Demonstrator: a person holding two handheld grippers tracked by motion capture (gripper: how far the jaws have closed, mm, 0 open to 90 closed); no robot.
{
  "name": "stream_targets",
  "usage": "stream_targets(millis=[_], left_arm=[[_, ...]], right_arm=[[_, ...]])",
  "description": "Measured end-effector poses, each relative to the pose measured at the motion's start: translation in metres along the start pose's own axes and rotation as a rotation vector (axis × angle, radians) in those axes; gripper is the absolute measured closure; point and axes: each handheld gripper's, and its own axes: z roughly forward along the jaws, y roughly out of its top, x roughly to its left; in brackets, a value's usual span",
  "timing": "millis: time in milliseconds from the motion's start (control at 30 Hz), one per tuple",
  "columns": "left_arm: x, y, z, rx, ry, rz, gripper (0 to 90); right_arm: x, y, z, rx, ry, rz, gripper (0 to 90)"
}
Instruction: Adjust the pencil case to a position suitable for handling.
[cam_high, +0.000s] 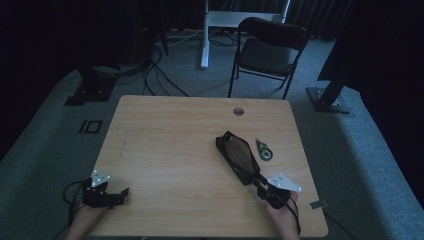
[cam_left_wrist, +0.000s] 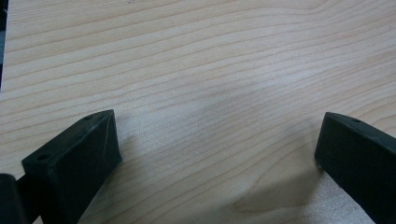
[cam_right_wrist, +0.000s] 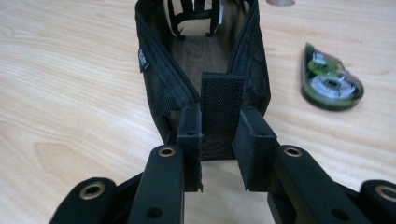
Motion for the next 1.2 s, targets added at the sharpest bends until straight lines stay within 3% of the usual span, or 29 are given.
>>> stream_targets(millis=[100,400,700,967,1067,1100,1200], left_arm=[[0.000,0.000,0.000,0.000,0.000,0.000,0.0],[0.000,0.000,0.000,0.000,0.000,0.000,0.0],[0.000,0.000,0.000,0.000,0.000,0.000,0.0],[0.000,0.000,0.000,0.000,0.000,0.000,0.0],[0.000,0.000,0.000,0.000,0.000,0.000,0.0],[0.000,0.000,0.000,0.000,0.000,0.000,0.0],[0.000,0.000,0.000,0.000,0.000,0.000,0.0]], right_arm=[[0.003,-0.004,-0.004,-0.001,0.004,0.011,72.8],[0.011,-0.011,-0.019,0.001,-0.056,-0.006,72.8],[0.013,-0.017,-0.028,-0.003,-0.053,0.002,72.2],[0.006,-0.014,-0.031,0.008,-0.025,0.003,53.3],[0.001,-0.014,-0.032,0.000,0.005,0.004,44.1],[0.000,-0.014,-0.032,0.007,0.023,-0.016,40.3],[-0.005,-0.014,-0.033,0.011,0.026,-0.016,37.5]])
